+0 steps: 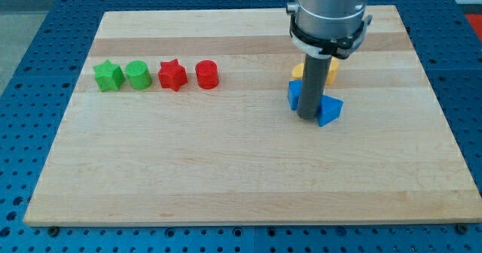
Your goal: Move the cube left to the heart
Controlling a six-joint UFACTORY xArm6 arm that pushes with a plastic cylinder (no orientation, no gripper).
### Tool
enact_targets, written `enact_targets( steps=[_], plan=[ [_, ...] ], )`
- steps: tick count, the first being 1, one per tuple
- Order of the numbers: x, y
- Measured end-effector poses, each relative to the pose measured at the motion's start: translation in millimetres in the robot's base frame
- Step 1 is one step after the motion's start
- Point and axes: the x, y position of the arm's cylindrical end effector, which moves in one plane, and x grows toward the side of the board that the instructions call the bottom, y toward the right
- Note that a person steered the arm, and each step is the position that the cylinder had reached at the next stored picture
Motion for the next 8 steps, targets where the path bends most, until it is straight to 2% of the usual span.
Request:
enact_targets(
  steps=[5, 8],
  plan=[
    [-36, 11],
    [-42, -28]
  ],
)
